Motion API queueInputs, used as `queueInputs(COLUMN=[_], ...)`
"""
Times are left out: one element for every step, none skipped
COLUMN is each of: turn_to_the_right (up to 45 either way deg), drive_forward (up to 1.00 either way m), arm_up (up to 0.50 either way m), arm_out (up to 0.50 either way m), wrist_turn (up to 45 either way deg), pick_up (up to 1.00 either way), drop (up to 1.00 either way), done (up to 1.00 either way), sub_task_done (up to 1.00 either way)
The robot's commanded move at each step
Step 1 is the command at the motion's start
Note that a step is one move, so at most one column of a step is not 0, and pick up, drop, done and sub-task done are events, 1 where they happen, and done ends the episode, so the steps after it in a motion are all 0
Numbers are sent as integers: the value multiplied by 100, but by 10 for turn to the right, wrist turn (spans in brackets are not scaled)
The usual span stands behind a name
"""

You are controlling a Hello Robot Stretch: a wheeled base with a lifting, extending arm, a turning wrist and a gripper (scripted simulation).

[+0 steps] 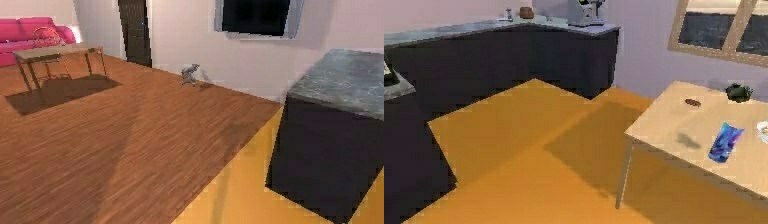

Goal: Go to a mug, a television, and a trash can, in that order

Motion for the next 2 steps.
queueInputs(turn_to_the_right=[0,-30], drive_forward=[100,0], arm_up=[0,0], arm_out=[0,0], wrist_turn=[0,0], pick_up=[0,0], drop=[0,0], done=[0,0], sub_task_done=[0,0])
